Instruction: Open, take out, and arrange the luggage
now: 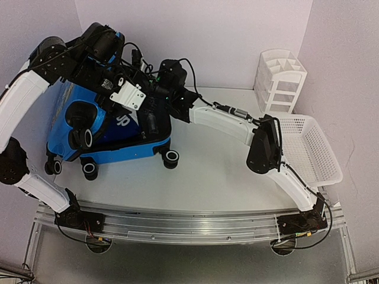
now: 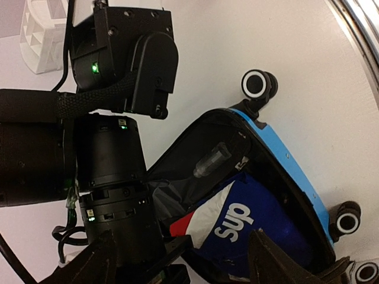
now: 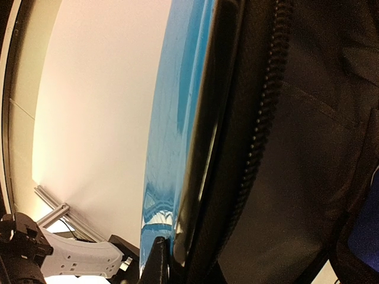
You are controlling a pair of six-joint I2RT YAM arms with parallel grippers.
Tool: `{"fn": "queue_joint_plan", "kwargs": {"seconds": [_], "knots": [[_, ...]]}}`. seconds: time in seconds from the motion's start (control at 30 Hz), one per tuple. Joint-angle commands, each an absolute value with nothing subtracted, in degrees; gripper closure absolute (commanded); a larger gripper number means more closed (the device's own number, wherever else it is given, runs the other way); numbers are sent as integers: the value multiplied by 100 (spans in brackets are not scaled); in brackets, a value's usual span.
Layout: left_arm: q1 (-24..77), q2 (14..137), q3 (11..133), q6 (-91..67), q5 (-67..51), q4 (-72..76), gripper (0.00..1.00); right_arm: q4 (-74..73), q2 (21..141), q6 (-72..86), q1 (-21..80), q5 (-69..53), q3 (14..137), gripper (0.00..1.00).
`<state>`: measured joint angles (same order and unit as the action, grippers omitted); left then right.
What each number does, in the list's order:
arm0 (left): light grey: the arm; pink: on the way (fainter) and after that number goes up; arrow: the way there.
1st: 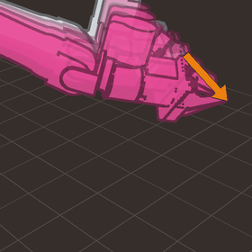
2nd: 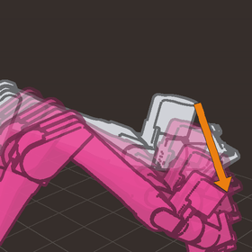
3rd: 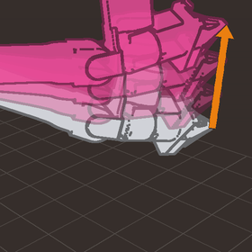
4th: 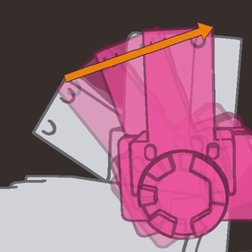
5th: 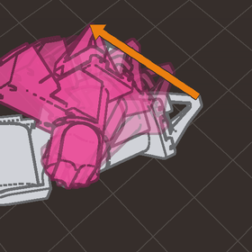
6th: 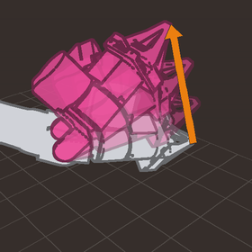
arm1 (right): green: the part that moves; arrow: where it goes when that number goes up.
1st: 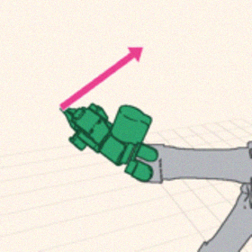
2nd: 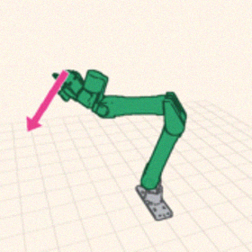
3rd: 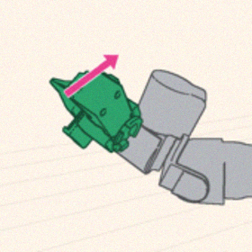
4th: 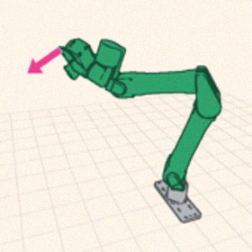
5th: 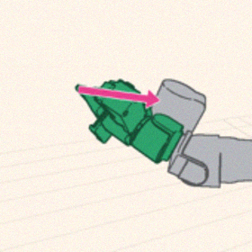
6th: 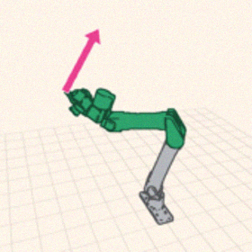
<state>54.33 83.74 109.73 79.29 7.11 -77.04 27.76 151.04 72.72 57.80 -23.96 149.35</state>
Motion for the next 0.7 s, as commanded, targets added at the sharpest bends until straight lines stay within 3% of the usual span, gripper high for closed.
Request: {"fn": "queue_joint_plan", "kwargs": {"seconds": [0.0, 0.33, 0.67], "knots": [[5467, 8152, 10684, 7006, 343, -8480, 27, 2267, 14961, 6372, 5814, -2113, 15166, 100], [5458, 7059, 8707, 4378, -928, -5887, 26, 2265, 14862, 5953, 5849, -2103, 14996, 100], [5484, 6833, 7614, 6120, 874, -5709, 30, 2206, 14644, 5684, 5903, -2179, 14716, 100]]}}
